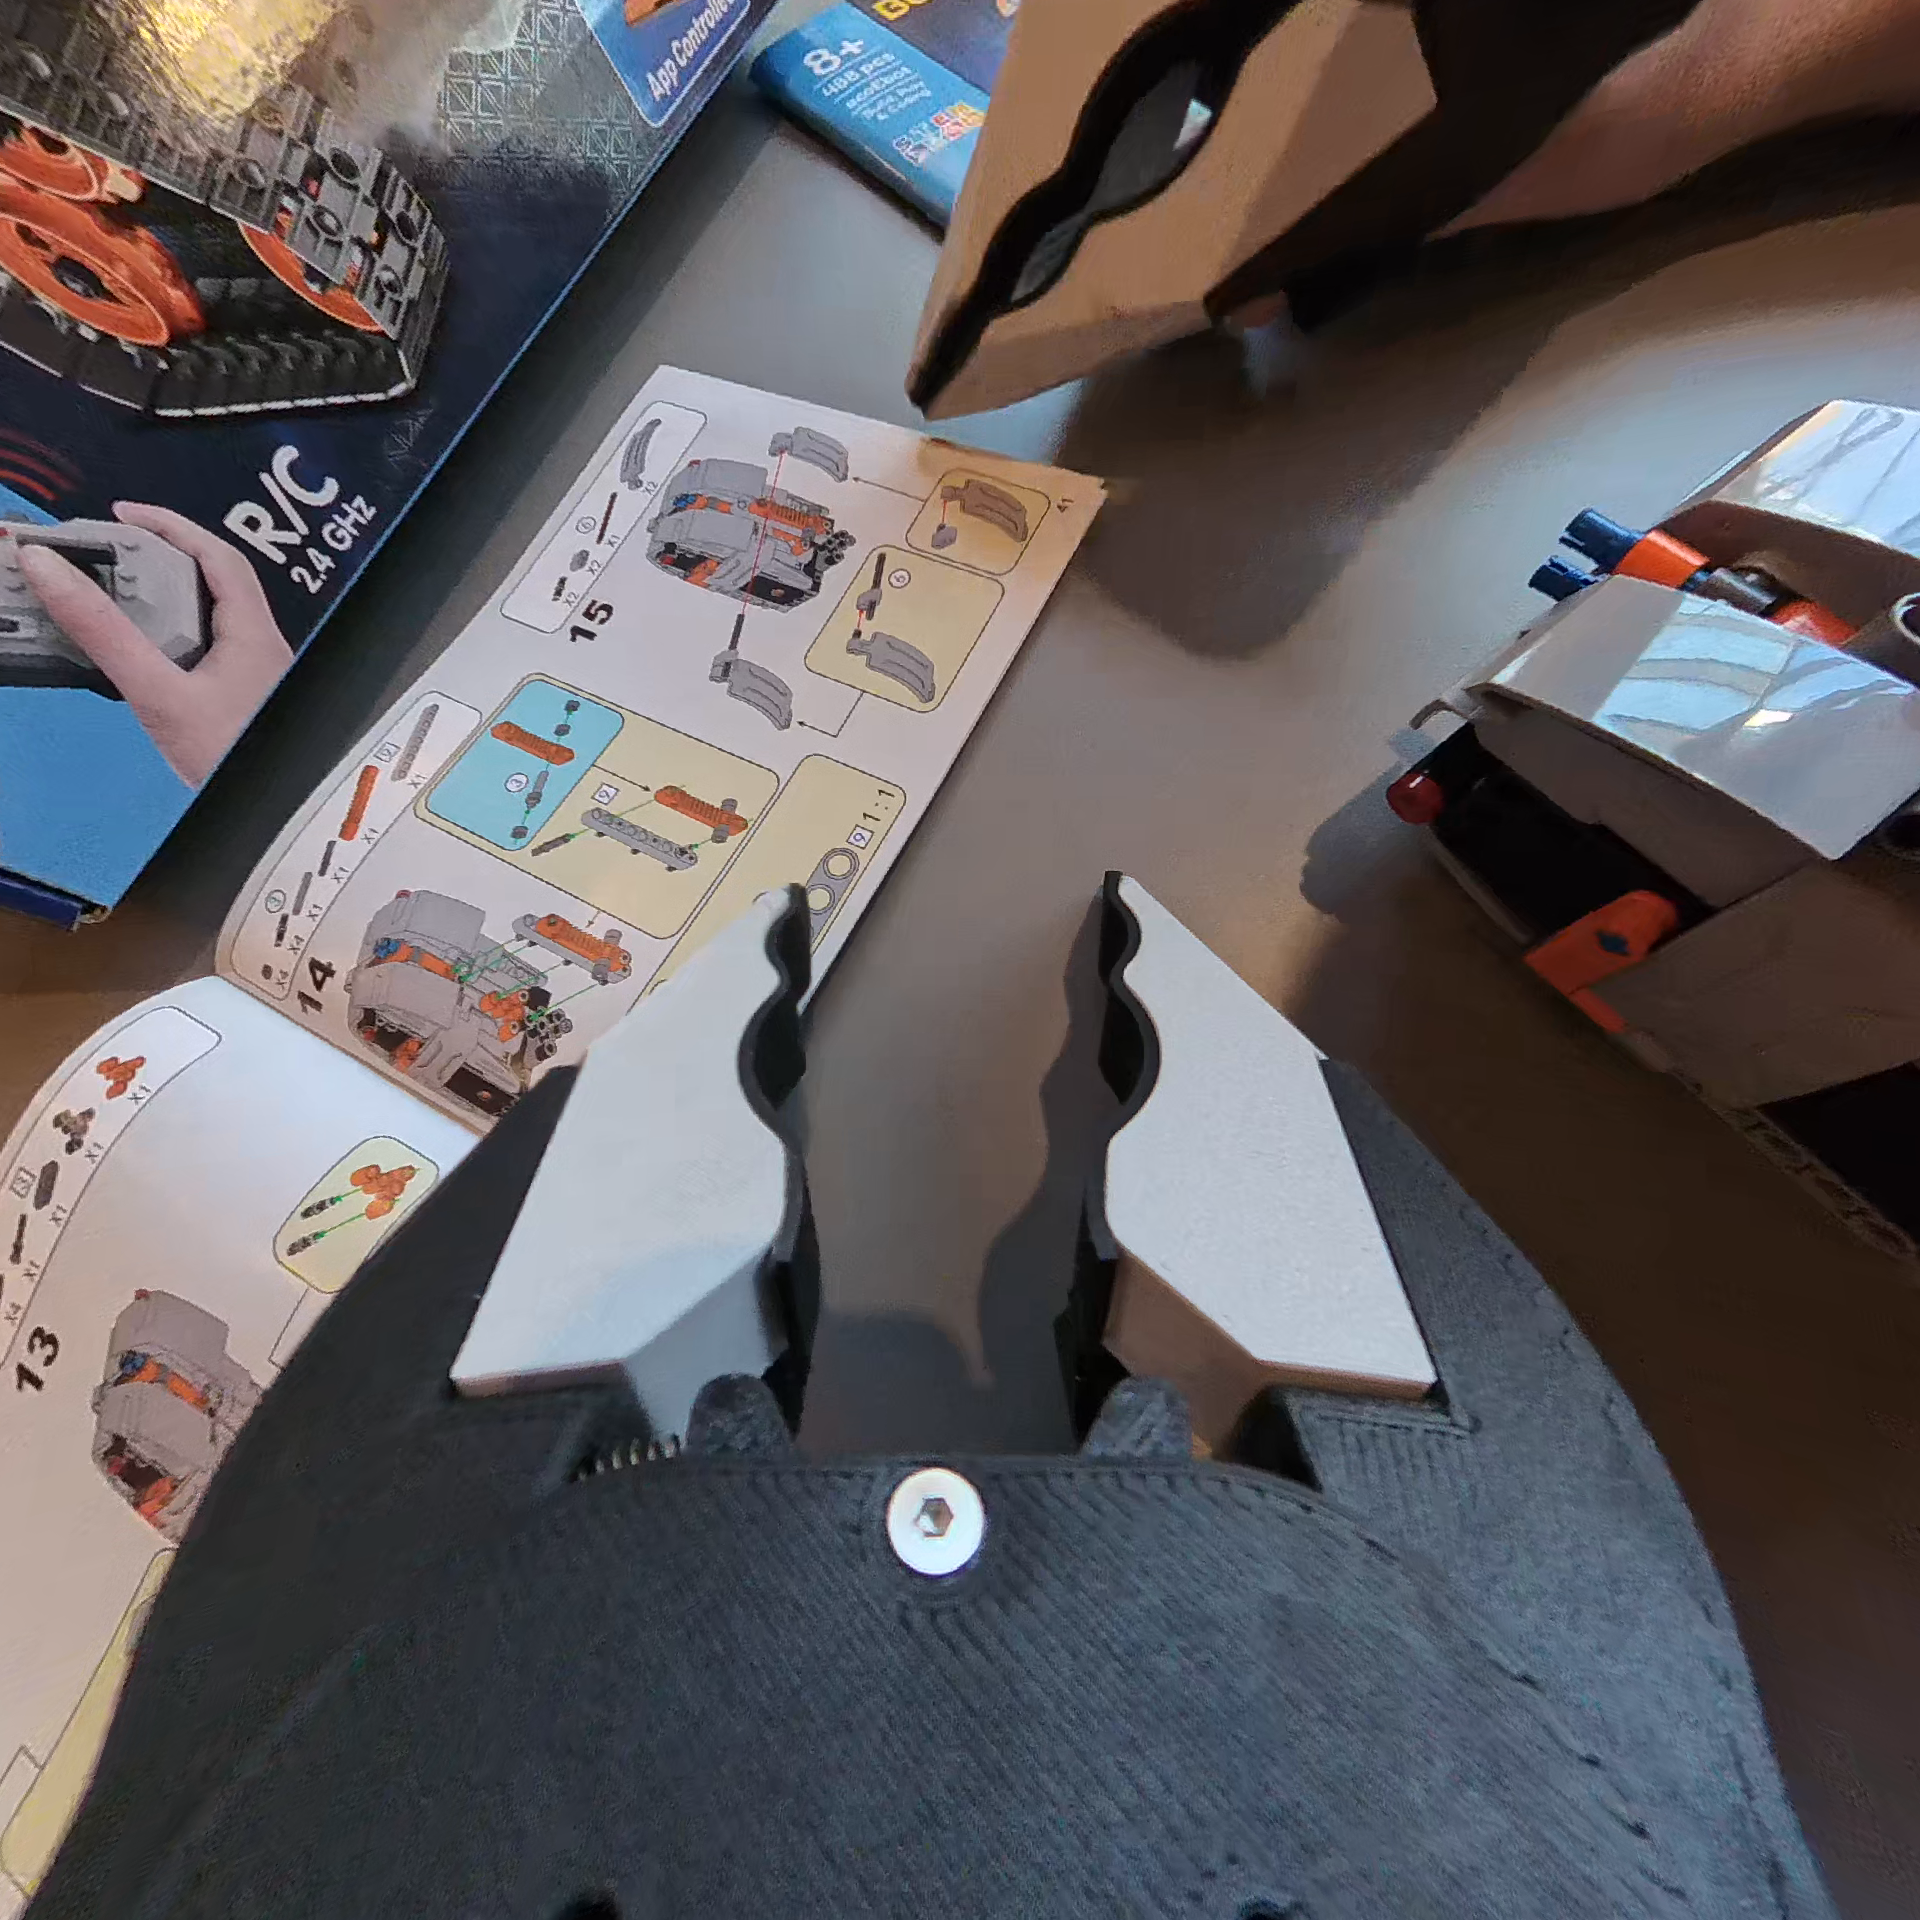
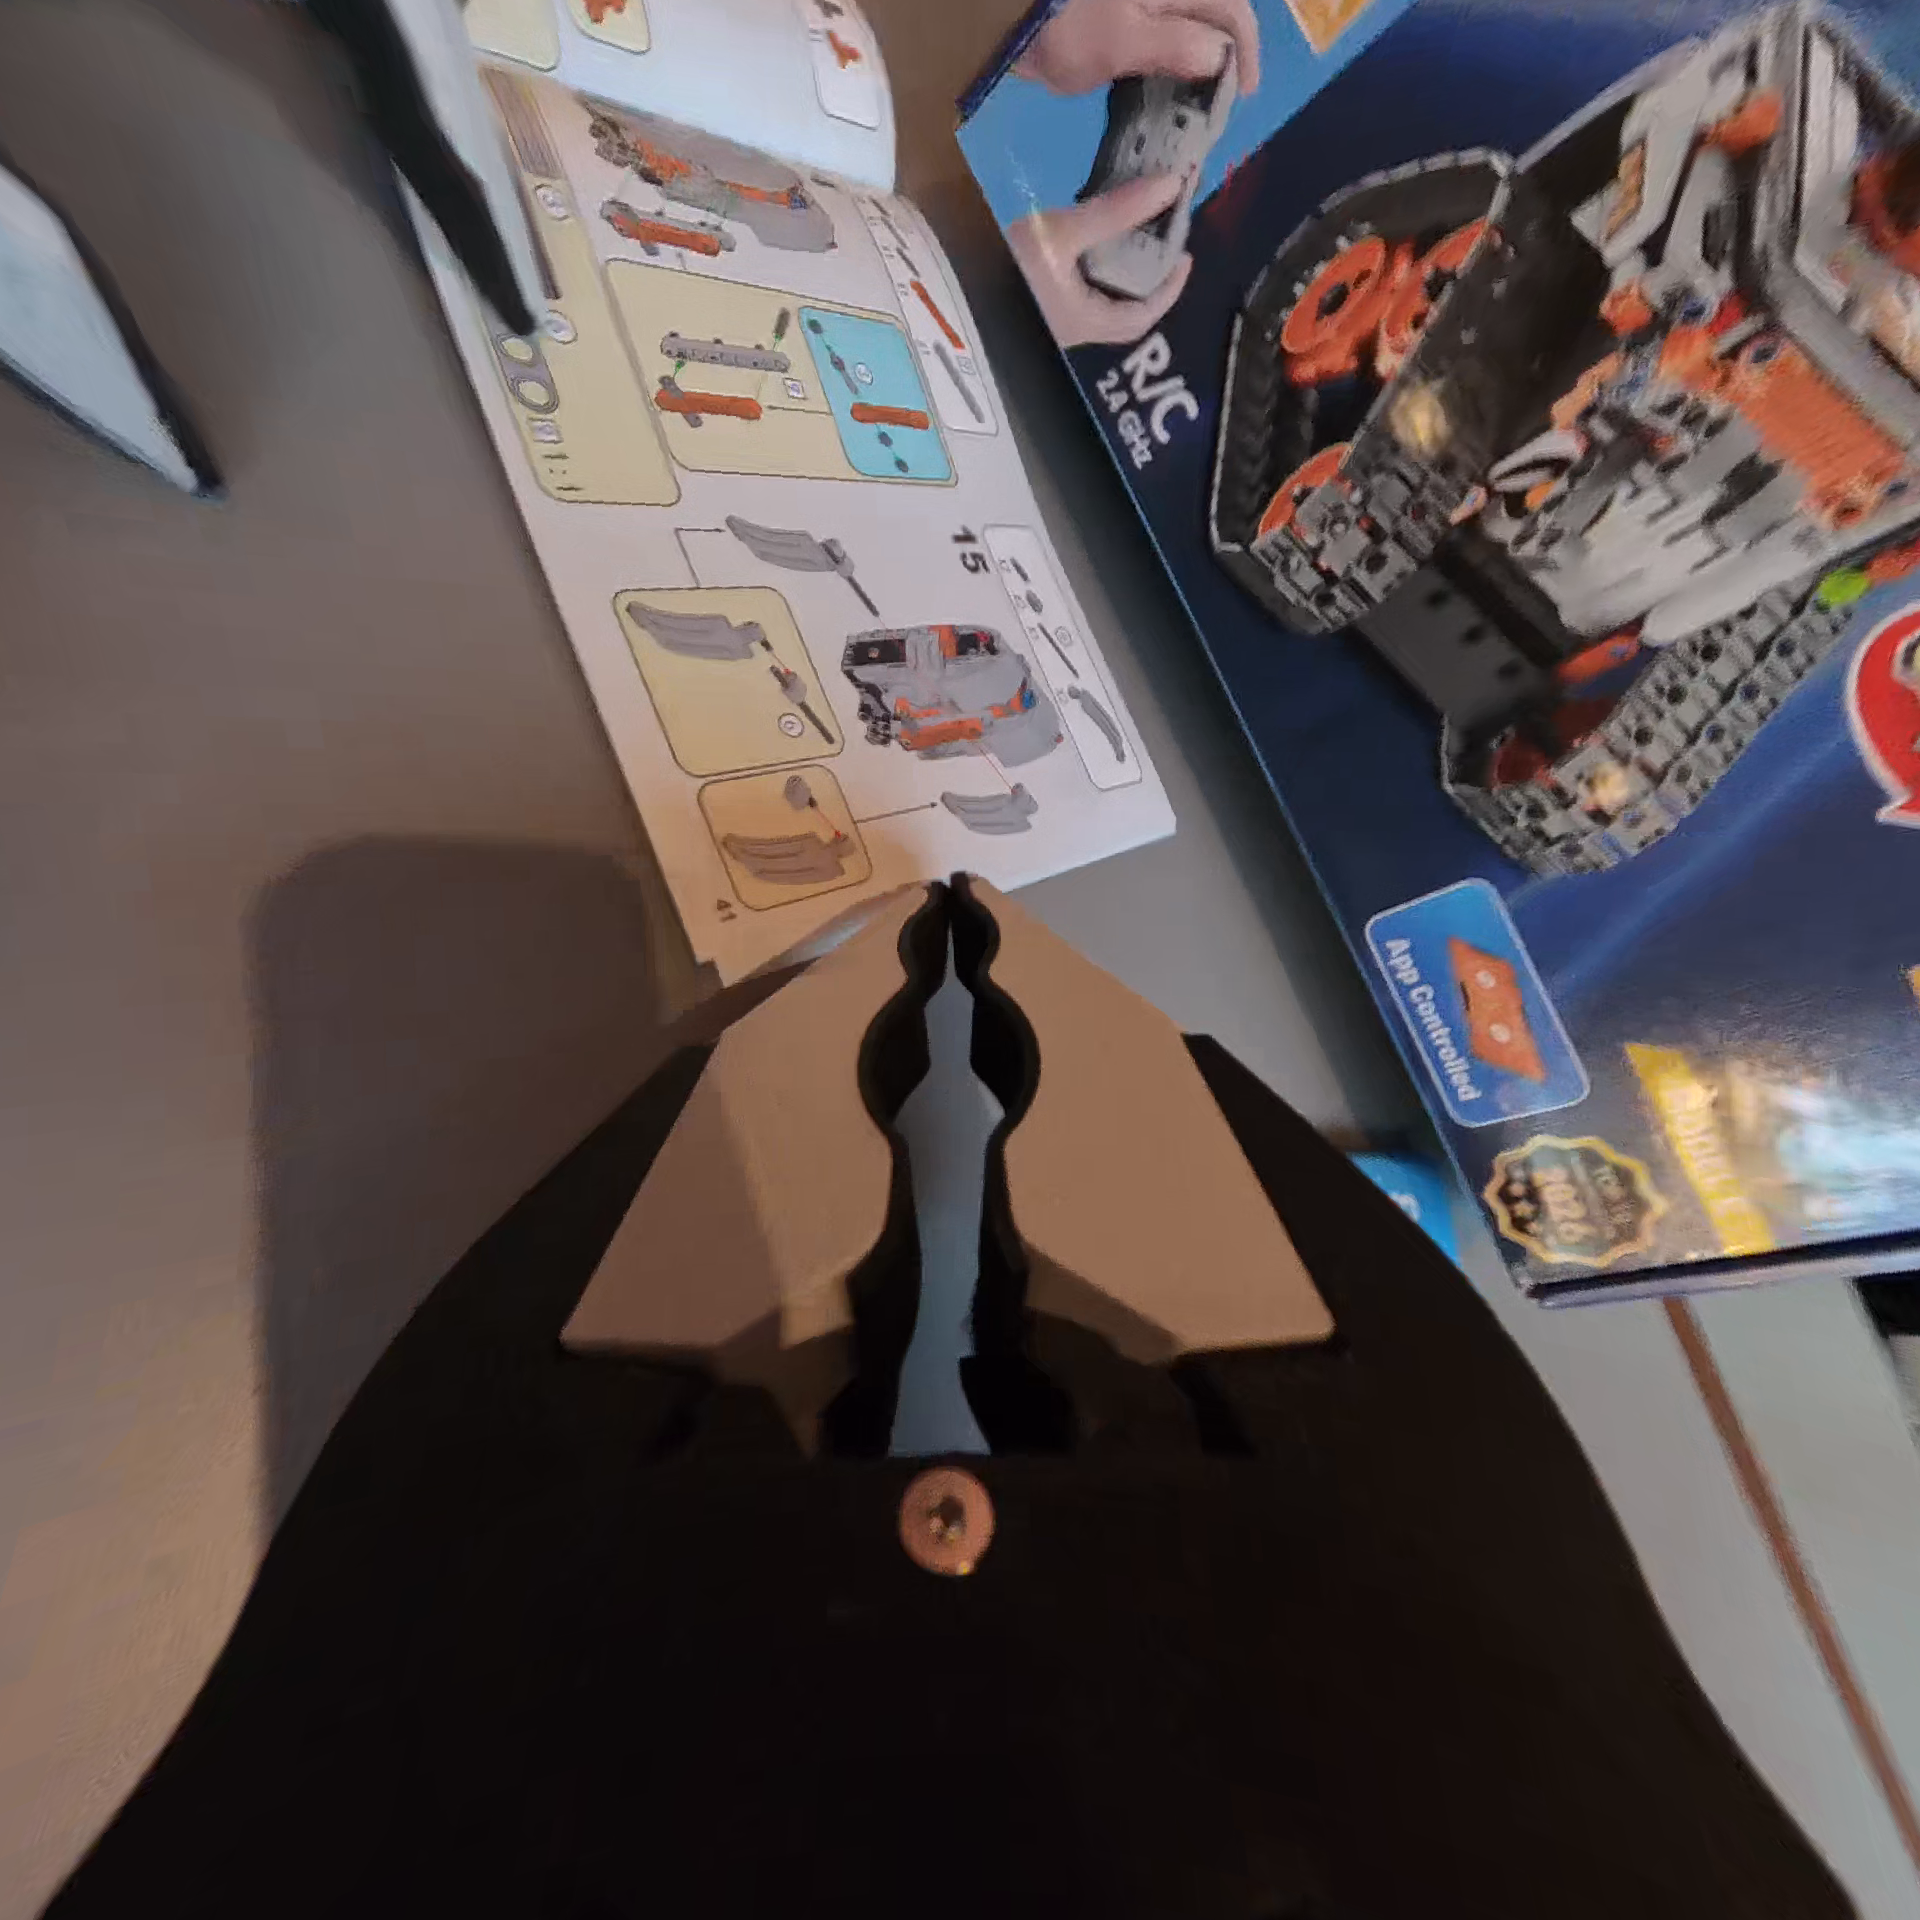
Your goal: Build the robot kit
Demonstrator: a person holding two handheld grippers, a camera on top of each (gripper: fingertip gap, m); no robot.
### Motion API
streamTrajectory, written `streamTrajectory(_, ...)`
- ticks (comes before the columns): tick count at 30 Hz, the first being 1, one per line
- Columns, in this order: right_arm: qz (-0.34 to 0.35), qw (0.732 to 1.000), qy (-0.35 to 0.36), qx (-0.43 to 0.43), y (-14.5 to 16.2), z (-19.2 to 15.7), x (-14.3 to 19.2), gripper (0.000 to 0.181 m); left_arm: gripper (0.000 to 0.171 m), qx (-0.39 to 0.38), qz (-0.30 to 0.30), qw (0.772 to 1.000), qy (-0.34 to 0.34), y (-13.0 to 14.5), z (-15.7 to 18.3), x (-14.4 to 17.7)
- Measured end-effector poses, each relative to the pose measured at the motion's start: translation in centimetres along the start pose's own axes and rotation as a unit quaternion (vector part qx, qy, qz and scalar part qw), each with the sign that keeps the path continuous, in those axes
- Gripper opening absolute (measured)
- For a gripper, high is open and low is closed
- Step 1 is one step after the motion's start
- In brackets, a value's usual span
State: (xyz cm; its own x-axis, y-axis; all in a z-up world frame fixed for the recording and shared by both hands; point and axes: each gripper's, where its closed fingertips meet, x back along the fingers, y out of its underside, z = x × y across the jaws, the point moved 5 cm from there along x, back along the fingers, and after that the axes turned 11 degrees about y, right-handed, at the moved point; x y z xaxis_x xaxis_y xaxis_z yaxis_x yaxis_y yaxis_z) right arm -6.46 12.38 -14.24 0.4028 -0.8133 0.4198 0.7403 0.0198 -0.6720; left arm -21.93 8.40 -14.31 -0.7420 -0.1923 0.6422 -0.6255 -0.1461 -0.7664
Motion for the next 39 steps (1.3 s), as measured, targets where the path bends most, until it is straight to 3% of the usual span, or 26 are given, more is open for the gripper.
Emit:
streamTrajectory(3,0.011,0.999,0.014,0.027,-0.2,-0.3,0.0,0.000,0.054,0.016,-0.001,1.000,0.007,0.1,-0.1,0.0)
streamTrajectory(17,0.023,0.999,0.048,-0.007,-0.3,1.0,0.2,0.001,0.057,0.031,-0.001,0.999,0.019,0.1,0.0,-0.1)
streamTrajectory(22,0.020,0.995,0.086,-0.042,0.1,2.5,0.2,0.013,0.057,0.029,-0.001,0.999,0.018,0.1,0.0,-0.1)
streamTrajectory(25,0.023,0.990,0.128,-0.050,0.4,3.6,0.3,0.031,0.057,0.028,-0.001,0.999,0.017,0.1,0.0,-0.1)
streamTrajectory(28,0.035,0.985,0.160,-0.046,0.5,4.2,0.5,0.034,0.057,0.028,-0.001,0.999,0.017,0.1,0.1,-0.1)
streamTrajectory(39,0.160,0.971,0.120,-0.132,-1.6,4.6,2.5,0.020,0.057,0.028,-0.001,0.999,0.018,0.1,0.2,0.0)
